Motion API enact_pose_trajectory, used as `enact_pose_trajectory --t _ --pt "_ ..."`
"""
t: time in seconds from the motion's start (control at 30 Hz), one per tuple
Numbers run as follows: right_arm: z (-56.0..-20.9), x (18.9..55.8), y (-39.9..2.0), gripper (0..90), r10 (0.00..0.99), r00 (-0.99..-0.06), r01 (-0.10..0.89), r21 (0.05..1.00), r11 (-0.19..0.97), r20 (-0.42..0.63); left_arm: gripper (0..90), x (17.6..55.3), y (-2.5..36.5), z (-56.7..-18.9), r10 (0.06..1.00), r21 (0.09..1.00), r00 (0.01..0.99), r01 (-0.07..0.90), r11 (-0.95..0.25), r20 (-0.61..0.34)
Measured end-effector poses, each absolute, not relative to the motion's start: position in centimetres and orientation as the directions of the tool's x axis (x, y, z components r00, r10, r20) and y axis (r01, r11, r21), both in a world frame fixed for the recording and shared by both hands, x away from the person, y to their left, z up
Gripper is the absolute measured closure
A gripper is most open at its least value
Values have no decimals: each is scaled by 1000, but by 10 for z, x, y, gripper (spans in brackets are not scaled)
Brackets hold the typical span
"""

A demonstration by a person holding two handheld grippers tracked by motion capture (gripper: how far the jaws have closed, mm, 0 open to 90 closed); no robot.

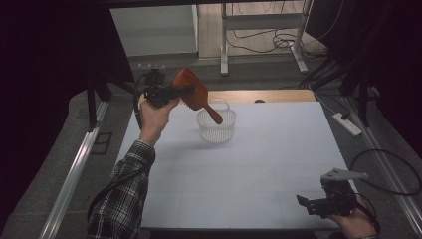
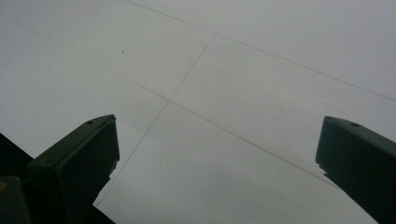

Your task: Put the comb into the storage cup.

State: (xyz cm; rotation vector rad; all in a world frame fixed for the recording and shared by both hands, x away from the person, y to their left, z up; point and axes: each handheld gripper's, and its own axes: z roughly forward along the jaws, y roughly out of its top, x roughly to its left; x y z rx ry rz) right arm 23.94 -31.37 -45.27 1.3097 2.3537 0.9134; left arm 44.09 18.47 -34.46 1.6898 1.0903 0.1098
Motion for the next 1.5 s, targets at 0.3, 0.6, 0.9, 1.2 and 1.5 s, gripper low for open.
enact_pose_trajectory --t 0.3,0.6,0.9,1.2,1.5 --pt "-453 239 -312 2 830 -556 642 653 400 37 532 447 177 -356 707 800 569 600 -8 -420" --pt "-453 239 -313 2 830 -557 644 652 400 41 531 450 170 -365 710 799 562 602 1 -425" --pt "-453 238 -312 2 828 -560 641 652 404 38 531 452 161 -379 712 793 554 610 7 -432" --pt "-453 239 -312 2 829 -558 645 650 403 38 531 454 155 -393 713 786 542 618 22 -445" --pt "-453 238 -311 4 827 -562 644 644 413 32 532 454 150 -408 712 772 524 634 40 -468"
